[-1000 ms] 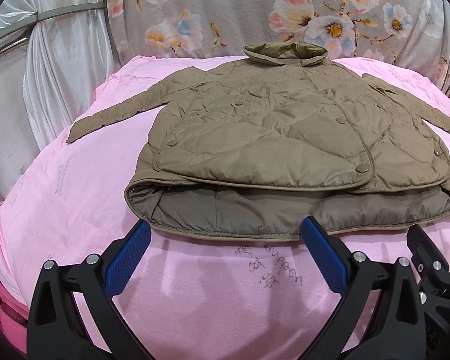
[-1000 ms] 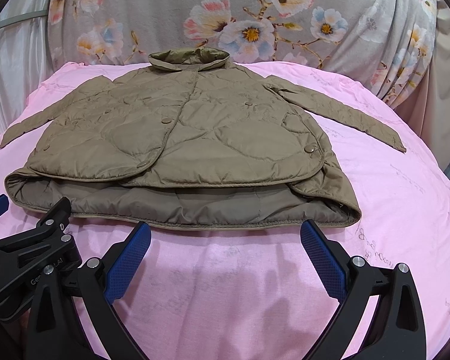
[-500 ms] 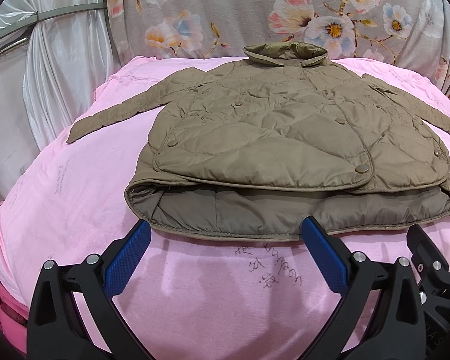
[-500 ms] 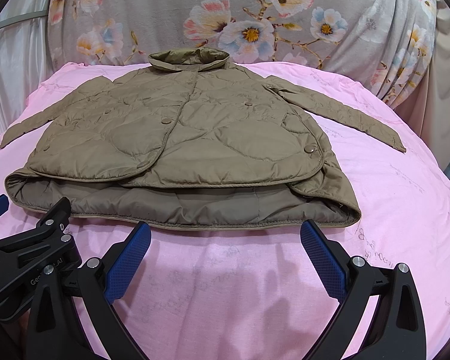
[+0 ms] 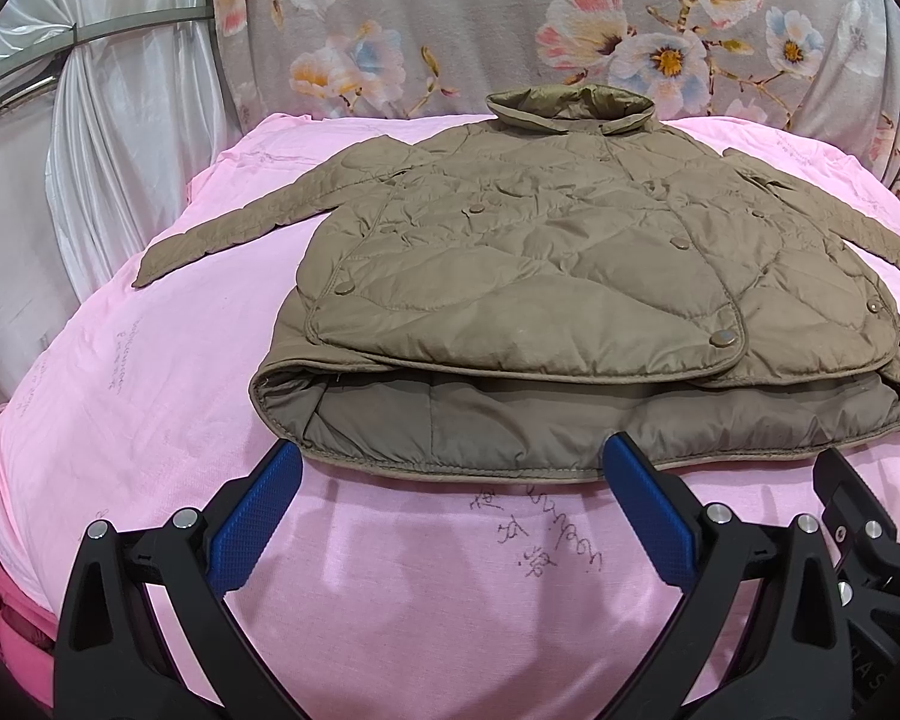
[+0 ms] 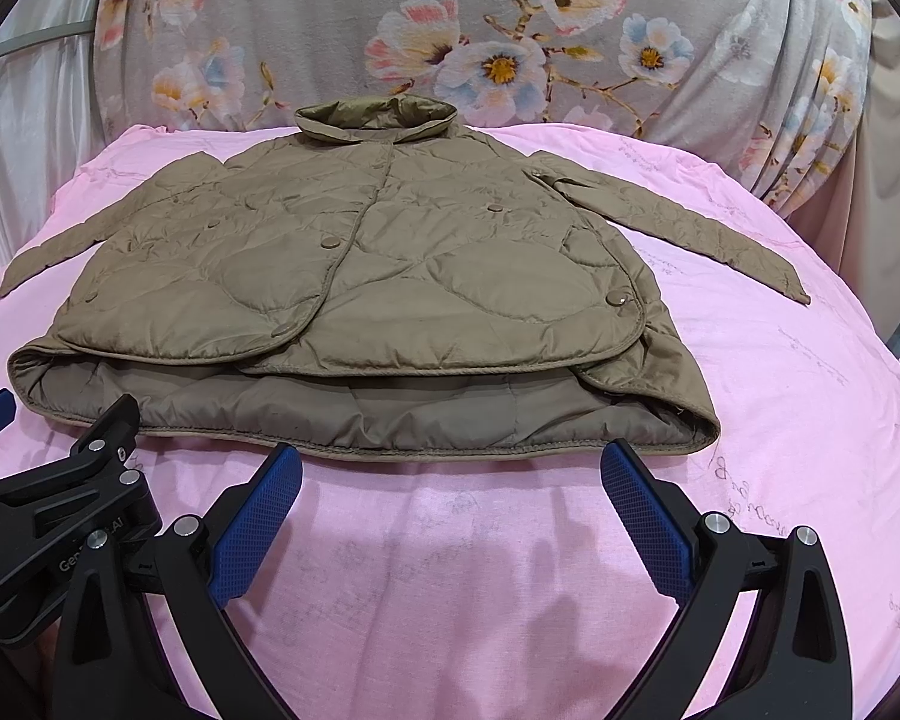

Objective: Fold large clothes

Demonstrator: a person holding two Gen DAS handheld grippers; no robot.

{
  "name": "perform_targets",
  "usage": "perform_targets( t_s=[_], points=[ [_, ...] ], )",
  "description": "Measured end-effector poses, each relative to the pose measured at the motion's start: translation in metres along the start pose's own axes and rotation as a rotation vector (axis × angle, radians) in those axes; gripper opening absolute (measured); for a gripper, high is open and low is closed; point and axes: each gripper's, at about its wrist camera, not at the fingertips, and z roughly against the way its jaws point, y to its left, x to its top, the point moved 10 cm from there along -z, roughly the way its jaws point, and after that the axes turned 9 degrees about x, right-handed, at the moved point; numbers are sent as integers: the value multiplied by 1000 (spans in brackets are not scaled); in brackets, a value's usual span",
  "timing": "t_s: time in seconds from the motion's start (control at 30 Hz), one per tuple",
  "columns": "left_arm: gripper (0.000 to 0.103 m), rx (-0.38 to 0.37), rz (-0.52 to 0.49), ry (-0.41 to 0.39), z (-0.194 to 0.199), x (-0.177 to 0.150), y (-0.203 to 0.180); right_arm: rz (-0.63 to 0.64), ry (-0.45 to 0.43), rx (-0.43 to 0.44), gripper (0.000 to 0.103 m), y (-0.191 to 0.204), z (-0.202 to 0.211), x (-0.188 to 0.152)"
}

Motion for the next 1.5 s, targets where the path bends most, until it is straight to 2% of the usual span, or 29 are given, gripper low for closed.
perform_targets(
  t_s=[0.27,0.4,0.5,0.63,0.7,0.8,0.87,1.0,1.23,1.3,1.43,1.5],
  points=[
    [98,-14,-12,-2,1,4,-2,-31,45,38,98,-12,-3,1],
    [98,3,-5,-34,8,23,8,-26,7,-27,98,-47,4,23],
    [98,-25,18,-40,7,45,16,-90,-16,-55,98,-101,6,51],
    [98,0,63,-62,-3,76,34,-209,-70,-110,98,-177,1,82],
    [98,6,80,-42,-15,86,41,-261,-80,-156,98,-218,-8,93],
    [98,-9,124,9,-36,96,52,-359,-54,-167,98,-266,-31,100],
    [98,-1,148,35,-51,101,60,-428,-46,-156,98,-289,-45,102],
    [98,68,143,33,-70,108,69,-594,-40,-105,98,-336,-77,107],
    [98,82,139,51,-86,111,69,-716,-38,-143,97,-393,-114,112],
    [98,78,135,55,-88,111,67,-760,-37,-139,92,-403,-121,109],
    [98,69,127,56,-92,113,63,-860,-32,-100,75,-416,-139,104],
    [98,65,124,60,-94,113,61,-869,-54,-123,69,-422,-143,107]
  ],
)
